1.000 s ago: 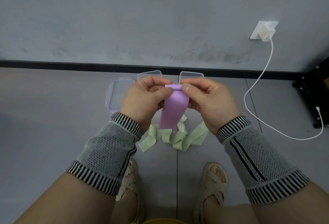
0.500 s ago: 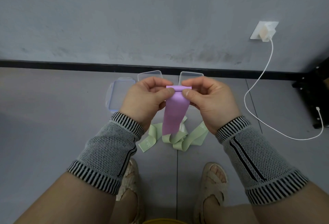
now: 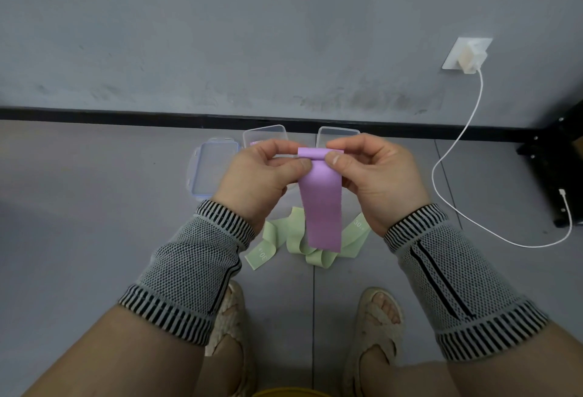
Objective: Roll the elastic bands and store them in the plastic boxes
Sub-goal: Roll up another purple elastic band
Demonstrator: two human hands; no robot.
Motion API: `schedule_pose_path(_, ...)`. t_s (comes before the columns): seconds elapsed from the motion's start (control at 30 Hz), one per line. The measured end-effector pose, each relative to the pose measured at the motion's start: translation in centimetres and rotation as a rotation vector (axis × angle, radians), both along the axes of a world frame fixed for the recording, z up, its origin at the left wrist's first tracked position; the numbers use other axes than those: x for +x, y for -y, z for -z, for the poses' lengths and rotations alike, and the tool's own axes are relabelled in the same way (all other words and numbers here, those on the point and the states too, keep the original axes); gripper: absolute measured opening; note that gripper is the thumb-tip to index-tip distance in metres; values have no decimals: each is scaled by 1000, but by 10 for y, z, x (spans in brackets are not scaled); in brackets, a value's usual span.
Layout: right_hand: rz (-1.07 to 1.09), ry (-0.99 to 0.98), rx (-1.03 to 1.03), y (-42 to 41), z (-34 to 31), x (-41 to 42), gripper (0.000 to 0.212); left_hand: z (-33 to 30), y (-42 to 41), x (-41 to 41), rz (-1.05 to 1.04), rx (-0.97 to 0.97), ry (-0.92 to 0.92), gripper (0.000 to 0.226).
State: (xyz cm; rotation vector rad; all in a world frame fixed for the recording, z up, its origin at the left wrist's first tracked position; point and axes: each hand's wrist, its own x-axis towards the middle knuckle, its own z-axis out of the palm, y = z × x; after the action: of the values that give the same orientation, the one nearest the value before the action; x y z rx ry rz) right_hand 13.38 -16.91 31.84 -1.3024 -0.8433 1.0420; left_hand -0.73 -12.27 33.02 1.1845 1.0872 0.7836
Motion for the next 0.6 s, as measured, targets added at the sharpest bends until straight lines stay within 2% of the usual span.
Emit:
schedule_pose_path(0.17,16,46,25,-1,1,0,22,-2,-1,-2,23,-8,18,20)
schedule_pose_path(0.33,16,69,53,-1,1,-2,32,0,-2,-2,-22,-1,39,9)
schedule_pose_path(0.4,3,77,48,-1,1,-2,33,0,-2,-2,-35,20,29,13)
schedule_pose_path(0.6,-54,-40,-19,0,0,-2,18,-2,-3,-4,-46,30,59,18)
